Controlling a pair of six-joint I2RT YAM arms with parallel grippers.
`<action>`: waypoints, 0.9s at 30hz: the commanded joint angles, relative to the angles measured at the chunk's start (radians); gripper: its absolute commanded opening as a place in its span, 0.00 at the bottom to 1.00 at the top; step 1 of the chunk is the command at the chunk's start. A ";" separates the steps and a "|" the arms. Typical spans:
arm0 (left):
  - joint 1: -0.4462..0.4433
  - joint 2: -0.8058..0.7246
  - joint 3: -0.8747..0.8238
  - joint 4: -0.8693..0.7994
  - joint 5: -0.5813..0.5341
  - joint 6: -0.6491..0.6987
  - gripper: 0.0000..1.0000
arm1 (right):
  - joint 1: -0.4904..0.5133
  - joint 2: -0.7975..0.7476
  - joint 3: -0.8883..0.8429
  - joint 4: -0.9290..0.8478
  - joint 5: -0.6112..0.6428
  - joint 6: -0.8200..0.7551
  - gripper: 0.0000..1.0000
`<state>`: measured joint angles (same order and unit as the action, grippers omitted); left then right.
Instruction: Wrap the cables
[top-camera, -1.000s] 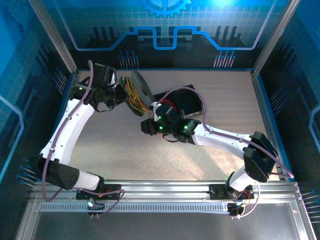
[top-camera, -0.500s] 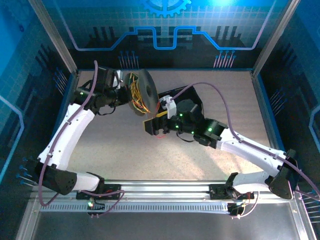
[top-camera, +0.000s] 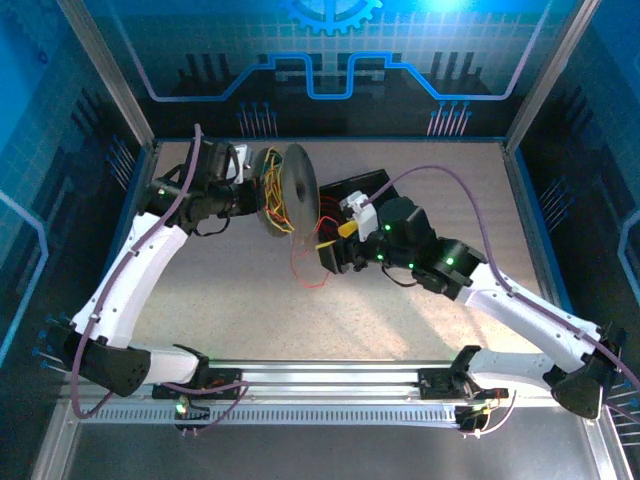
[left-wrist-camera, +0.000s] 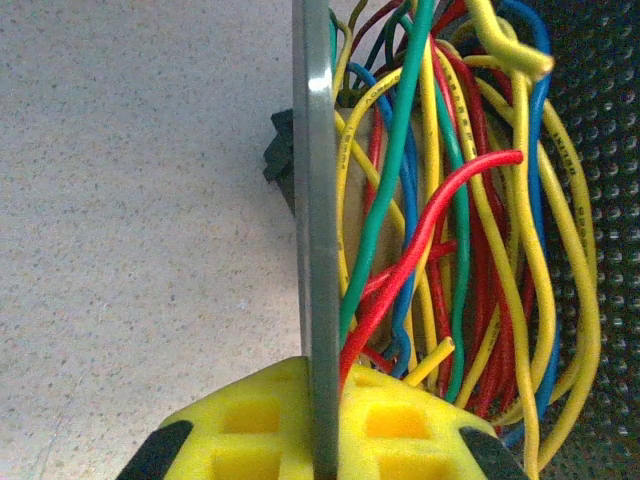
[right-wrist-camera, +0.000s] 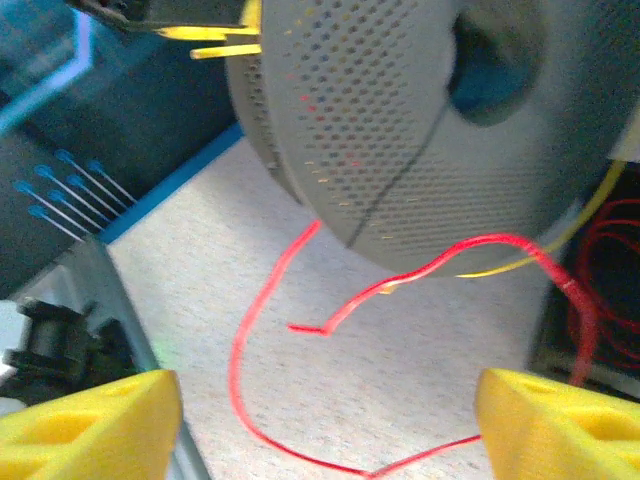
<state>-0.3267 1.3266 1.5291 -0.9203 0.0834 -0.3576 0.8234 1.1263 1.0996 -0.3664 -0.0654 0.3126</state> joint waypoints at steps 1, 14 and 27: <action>-0.009 -0.037 0.075 0.036 0.045 0.052 0.00 | -0.017 -0.031 0.040 -0.114 0.135 -0.297 0.68; -0.021 -0.006 0.136 -0.062 0.073 0.097 0.00 | 0.101 -0.029 -0.082 0.206 0.255 -1.104 0.67; -0.031 0.020 0.145 -0.061 0.075 0.092 0.00 | 0.253 0.176 -0.060 0.351 0.434 -1.518 0.68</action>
<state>-0.3492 1.3651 1.6096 -1.0695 0.1070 -0.2802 1.0580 1.2713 1.0149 -0.0731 0.2966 -1.0870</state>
